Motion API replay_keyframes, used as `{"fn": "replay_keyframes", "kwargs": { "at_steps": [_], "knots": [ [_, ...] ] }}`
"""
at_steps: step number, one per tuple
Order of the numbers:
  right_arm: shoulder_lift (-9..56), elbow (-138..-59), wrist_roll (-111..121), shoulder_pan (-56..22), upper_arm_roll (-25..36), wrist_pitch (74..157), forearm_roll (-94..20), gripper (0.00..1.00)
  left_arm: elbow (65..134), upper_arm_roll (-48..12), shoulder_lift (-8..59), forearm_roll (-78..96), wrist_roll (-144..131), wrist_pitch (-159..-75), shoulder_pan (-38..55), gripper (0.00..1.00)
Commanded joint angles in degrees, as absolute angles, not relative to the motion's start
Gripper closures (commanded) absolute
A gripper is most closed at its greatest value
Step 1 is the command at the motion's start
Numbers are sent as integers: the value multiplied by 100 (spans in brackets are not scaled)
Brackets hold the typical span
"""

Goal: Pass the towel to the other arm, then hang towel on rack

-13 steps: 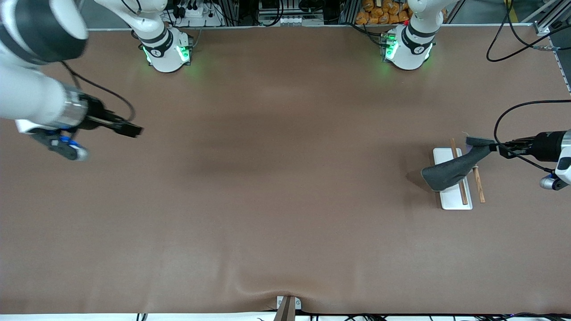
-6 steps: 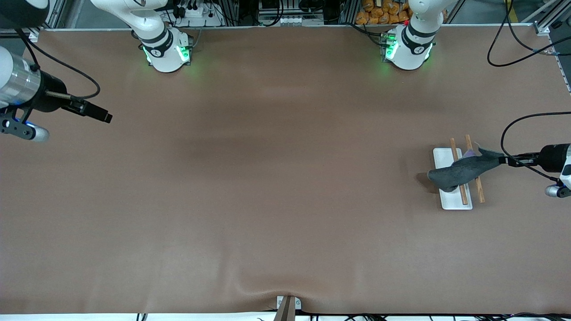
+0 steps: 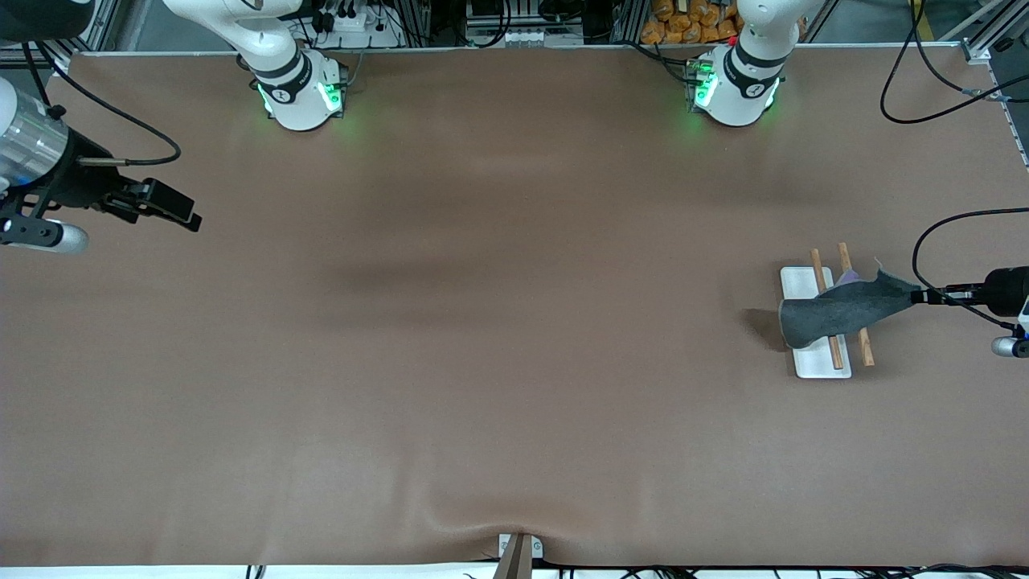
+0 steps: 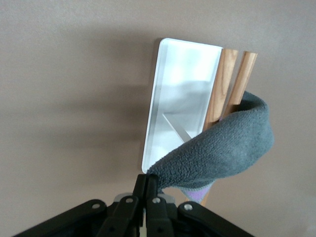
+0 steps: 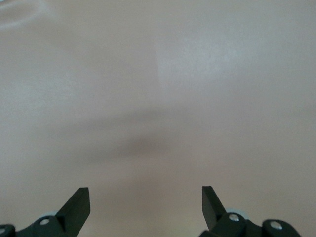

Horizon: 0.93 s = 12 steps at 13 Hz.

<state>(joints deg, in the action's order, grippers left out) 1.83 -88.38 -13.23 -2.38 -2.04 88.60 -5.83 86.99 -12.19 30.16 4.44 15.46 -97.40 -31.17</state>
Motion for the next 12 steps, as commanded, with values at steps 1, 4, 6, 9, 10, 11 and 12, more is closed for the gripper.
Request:
{"fn": "replay_keyframes", "kwargs": {
  "at_steps": [1,4,6,9,10,11,12],
  "knots": [
    [79,-8851,-1081,-44,-334,8921,-527,0,8578,-1274,3146,299,1765,-9887,-3164,100],
    [88,-8605,-1081,-35,-378,8921,-536,0,8578,-1283,3304,308,2091,-10072,-3296,100],
    [105,-8587,-1072,-35,-378,8921,-519,0,8578,-1275,3340,308,2118,-10151,-3348,100],
    [114,-8578,-1081,26,-378,8895,-527,0,8578,-1283,3428,334,2118,-10248,-3419,60],
    [114,-8578,-1081,35,-378,8886,-536,0,8543,-1292,3480,343,2118,-10335,-3410,39],
    [114,-8578,-1081,53,-387,8868,-536,0,8491,-1292,3498,351,2109,-10397,-3384,17],
    [114,-8578,-1072,105,-422,8868,-536,0,8455,-1335,3489,352,2048,-10397,-3358,0]
  ]
}}
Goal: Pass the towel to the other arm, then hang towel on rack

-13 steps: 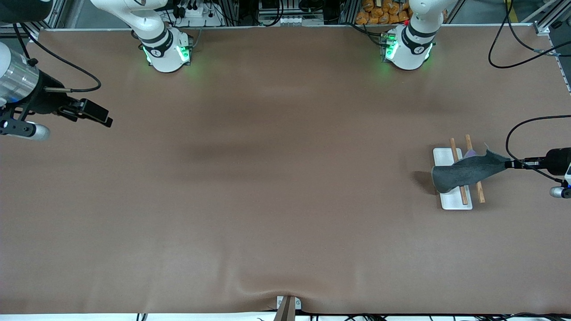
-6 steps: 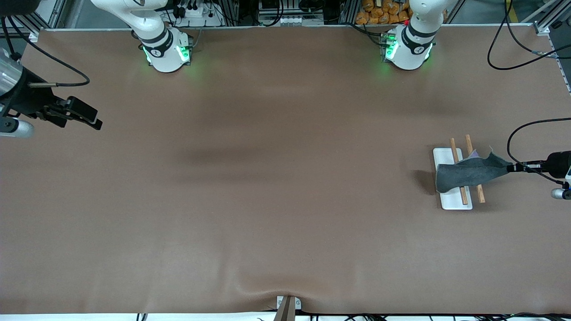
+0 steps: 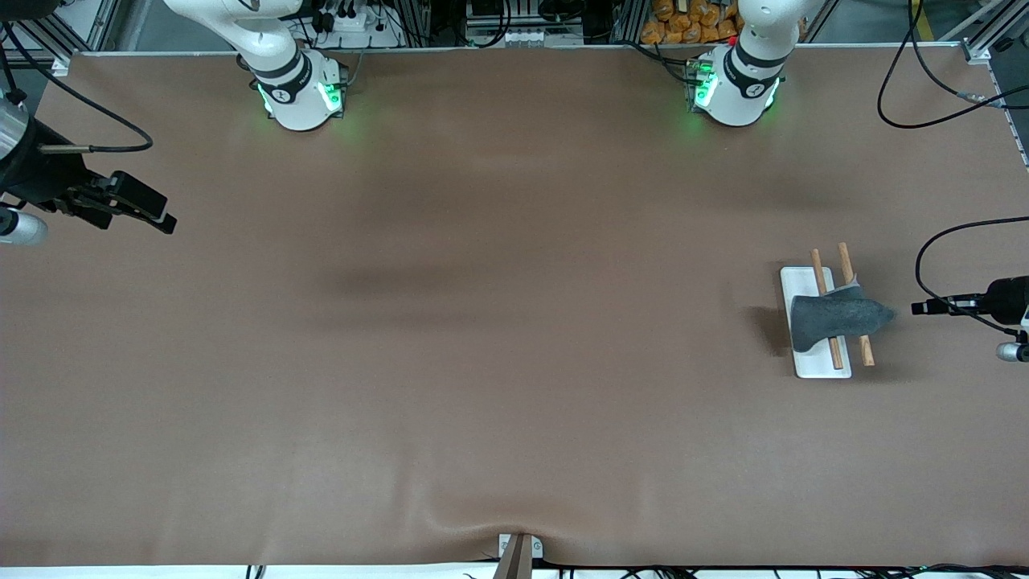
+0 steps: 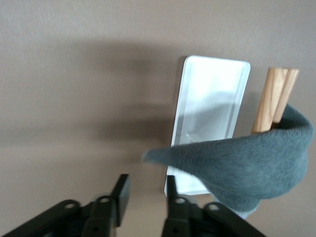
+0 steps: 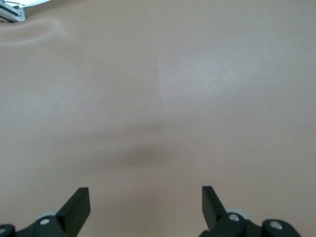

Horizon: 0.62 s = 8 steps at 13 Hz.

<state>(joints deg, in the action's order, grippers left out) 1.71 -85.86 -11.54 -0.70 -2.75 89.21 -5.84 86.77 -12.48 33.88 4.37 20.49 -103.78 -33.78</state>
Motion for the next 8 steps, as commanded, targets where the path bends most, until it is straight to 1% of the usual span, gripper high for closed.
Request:
{"fn": "replay_keyframes", "kwargs": {
  "at_steps": [1,3,4,7,8],
  "knots": [
    [114,-8578,-1072,149,-465,8859,-536,0,8429,-1345,3454,360,2039,-10397,-3366,0],
    [106,-8578,-1081,211,-536,8859,-527,0,8411,-1362,3384,360,2092,-10389,-3384,0],
    [105,-8578,-1072,211,-536,8851,-527,0,8411,-1362,3218,369,2040,-10328,-3366,0],
    [105,-8587,-1072,202,-519,8719,-519,0,8411,-1678,2788,334,1593,-10090,-3331,0],
    [105,-8587,-1072,202,-510,8710,-519,0,8411,-1896,2638,317,1347,-10046,-3331,0]
  ]
}}
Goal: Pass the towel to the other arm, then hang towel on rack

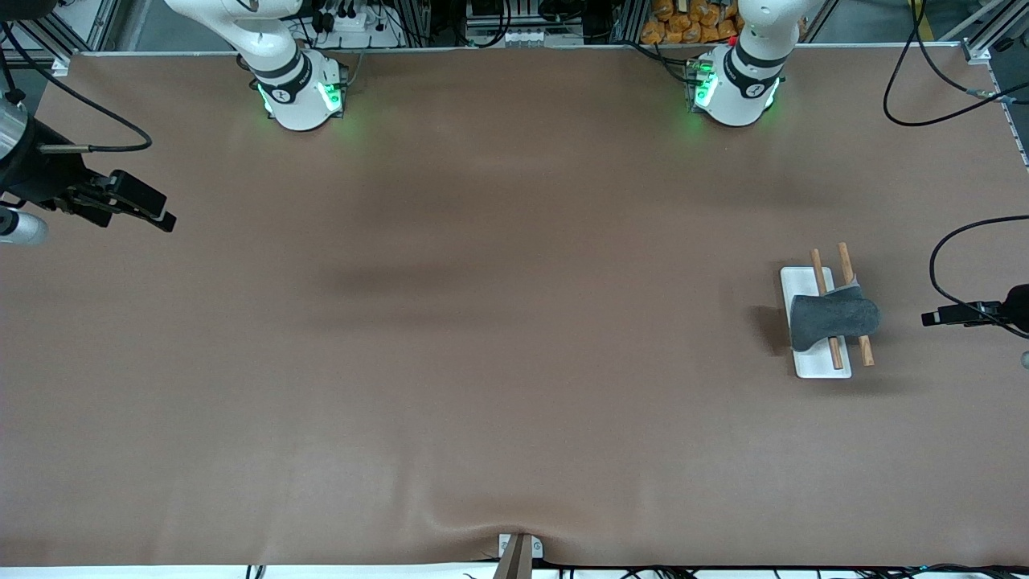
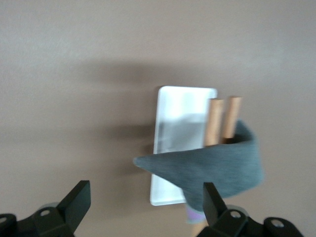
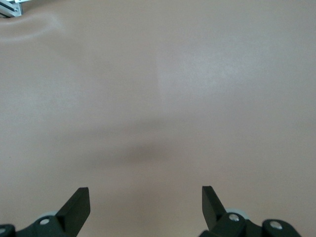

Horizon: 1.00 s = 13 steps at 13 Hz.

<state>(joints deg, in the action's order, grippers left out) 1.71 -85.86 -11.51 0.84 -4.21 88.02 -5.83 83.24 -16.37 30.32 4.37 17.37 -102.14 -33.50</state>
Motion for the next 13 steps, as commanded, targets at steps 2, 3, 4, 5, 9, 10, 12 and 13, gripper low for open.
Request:
{"fn": "replay_keyframes", "kwargs": {
  "at_steps": [2,3,4,5,9,10,12,13],
  "knots": [
    [97,-8587,-1081,202,-519,8710,-519,0,8420,-2222,2296,290,549,-9810,-3235,0],
    [105,-8587,-1072,211,-519,8710,-519,0,8420,-2328,2137,194,153,-9669,-3104,0],
    [105,-8587,-1072,211,-519,8710,-519,0,8420,-2442,1944,45,-233,-9511,-2989,0],
    [105,-8587,-1072,211,-519,8693,-519,0,8420,-2617,1768,35,-533,-9353,-2971,0],
    [105,-8587,-1081,211,-519,8692,-519,0,8420,-3163,1074,-17,-871,-9035,-2971,0],
    [105,-8587,-1081,211,-519,8692,-519,0,8411,-3190,985,-18,-809,-9035,-2979,0],
    [105,-8587,-1081,211,-519,8692,-510,0,8368,-3234,967,-18,-573,-9035,-2971,0],
    [105,-8587,-1081,220,-519,8692,-501,0,8158,-3165,958,-70,-380,-9035,-2779,0]
  ]
}}
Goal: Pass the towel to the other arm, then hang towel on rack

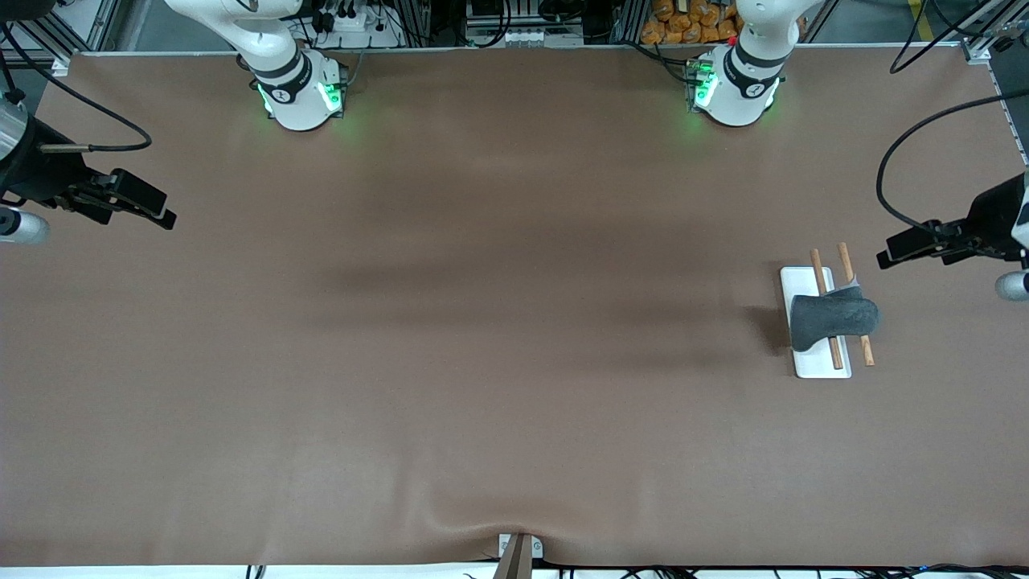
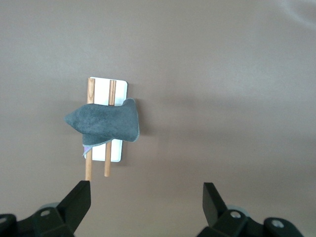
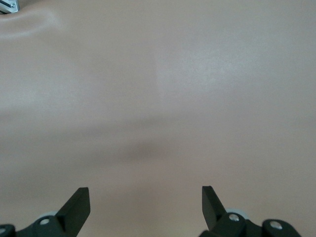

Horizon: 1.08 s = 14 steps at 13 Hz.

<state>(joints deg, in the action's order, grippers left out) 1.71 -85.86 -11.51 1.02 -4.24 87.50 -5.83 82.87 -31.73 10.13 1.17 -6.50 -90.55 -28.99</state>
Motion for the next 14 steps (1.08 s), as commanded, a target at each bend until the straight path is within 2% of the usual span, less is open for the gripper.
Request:
{"fn": "replay_keyframes", "kwargs": {
  "at_steps": [1,3,7,9,10,14],
  "knots": [
    [105,-8587,-1072,220,-519,8684,-457,0,8061,-2877,949,-349,-282,-9035,-2316,0],
    [97,-8596,-933,220,-527,8657,-369,0,8077,-1833,766,-413,-281,-8808,-1279,0],
    [97,-8596,-879,255,-527,8525,-352,0,8200,-934,712,-115,-246,-8657,-450,0],
    [105,-8604,-879,255,-527,8543,-352,0,8384,-293,537,166,-255,-8657,6,0],
    [105,-8613,-879,255,-527,8552,-352,0,8498,-107,432,219,-264,-8666,148,0],
    [132,-8631,-661,378,-545,8613,-273,0,8972,-9,-69,229,-387,-8648,343,0]
  ]
}}
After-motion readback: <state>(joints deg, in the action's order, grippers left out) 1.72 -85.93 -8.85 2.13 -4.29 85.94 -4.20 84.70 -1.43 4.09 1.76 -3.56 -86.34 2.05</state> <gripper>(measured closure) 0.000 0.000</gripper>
